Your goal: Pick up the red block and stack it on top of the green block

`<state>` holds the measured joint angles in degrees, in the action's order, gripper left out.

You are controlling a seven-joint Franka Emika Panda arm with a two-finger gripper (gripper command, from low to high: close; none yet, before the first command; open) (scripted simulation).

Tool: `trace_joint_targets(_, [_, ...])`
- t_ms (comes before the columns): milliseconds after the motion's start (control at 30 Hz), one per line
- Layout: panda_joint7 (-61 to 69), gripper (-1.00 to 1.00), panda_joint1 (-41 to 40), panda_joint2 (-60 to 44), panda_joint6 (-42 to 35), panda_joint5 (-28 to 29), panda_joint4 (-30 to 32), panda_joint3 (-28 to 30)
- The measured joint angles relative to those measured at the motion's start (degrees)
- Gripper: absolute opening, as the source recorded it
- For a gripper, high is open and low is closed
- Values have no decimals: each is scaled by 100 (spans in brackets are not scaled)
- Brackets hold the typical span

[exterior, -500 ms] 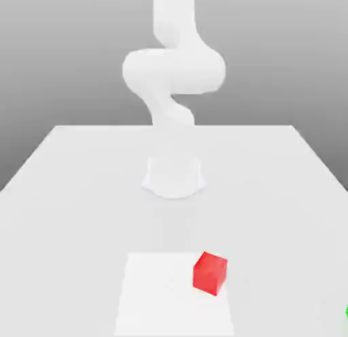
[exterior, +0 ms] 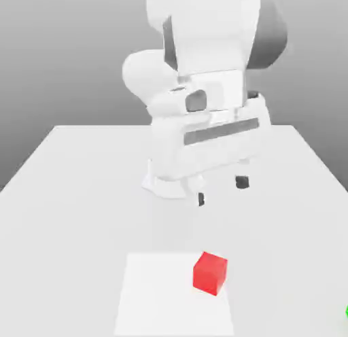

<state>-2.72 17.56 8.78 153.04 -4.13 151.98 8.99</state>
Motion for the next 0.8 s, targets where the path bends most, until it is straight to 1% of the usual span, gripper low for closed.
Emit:
trace_joint_targets(167, [849,0,147,-998,629,264,508,-58])
trace_joint_targets(267, [1086,0,79,-1600,1119,100,482,-161])
trace_joint_targets(367, [1283,0,-118,-2218,1637,-154,403,-415])
trace_joint_targets(400, [1296,-100,-178,-2340,1740,-175,388,-481])
trace_joint_targets(633, [1295,-100,-187,-2326,1719,-169,389,-488])
trace_joint_targets(800, [991,-100,-104,-1424,960,249,520,-308])
